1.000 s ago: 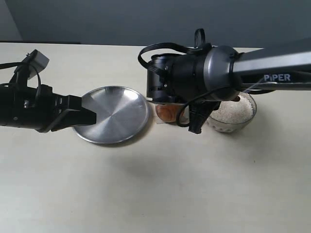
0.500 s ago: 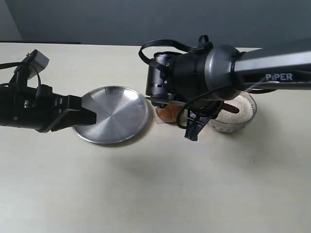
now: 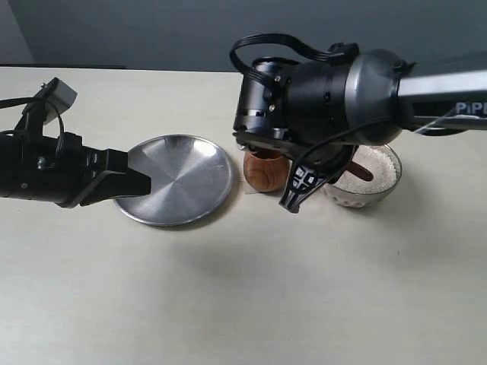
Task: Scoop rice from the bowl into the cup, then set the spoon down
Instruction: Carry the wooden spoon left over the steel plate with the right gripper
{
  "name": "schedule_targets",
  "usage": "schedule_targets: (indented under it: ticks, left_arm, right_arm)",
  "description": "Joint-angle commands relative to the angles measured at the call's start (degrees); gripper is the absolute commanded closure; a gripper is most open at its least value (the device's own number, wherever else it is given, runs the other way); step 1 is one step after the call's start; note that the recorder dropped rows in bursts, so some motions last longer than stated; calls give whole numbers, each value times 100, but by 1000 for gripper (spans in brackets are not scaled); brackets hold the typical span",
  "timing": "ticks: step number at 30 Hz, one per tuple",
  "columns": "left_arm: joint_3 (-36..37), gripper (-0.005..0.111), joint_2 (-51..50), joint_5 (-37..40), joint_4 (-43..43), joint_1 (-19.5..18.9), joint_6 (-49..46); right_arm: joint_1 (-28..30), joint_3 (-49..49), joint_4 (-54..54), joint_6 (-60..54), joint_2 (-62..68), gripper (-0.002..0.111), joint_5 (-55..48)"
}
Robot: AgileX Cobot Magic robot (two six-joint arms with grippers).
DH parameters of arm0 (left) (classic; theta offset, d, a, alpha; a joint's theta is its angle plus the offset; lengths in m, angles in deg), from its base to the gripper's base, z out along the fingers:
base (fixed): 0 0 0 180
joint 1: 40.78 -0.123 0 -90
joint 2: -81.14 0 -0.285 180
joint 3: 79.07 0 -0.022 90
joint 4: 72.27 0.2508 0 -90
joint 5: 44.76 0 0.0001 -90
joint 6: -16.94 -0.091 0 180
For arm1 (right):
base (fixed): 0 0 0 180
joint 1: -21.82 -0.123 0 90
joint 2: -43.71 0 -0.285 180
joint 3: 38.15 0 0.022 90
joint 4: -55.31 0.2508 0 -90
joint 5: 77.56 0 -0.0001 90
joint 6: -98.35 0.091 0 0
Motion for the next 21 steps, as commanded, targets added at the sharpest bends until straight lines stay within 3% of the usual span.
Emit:
schedule_targets:
  ticks: [1,9,21]
  left_arm:
    - [-22,106,5,70,-102,23,7]
    - [-22,106,5,82,-102,23,7]
    - [-22,106,5,82,-102,23,7]
  right_arm:
    - [57,-33,227,547,-70,109,193]
    - [374,82,1173,1042,-76,109,1166]
    - [356,81,1938,1042,-76,109,2472]
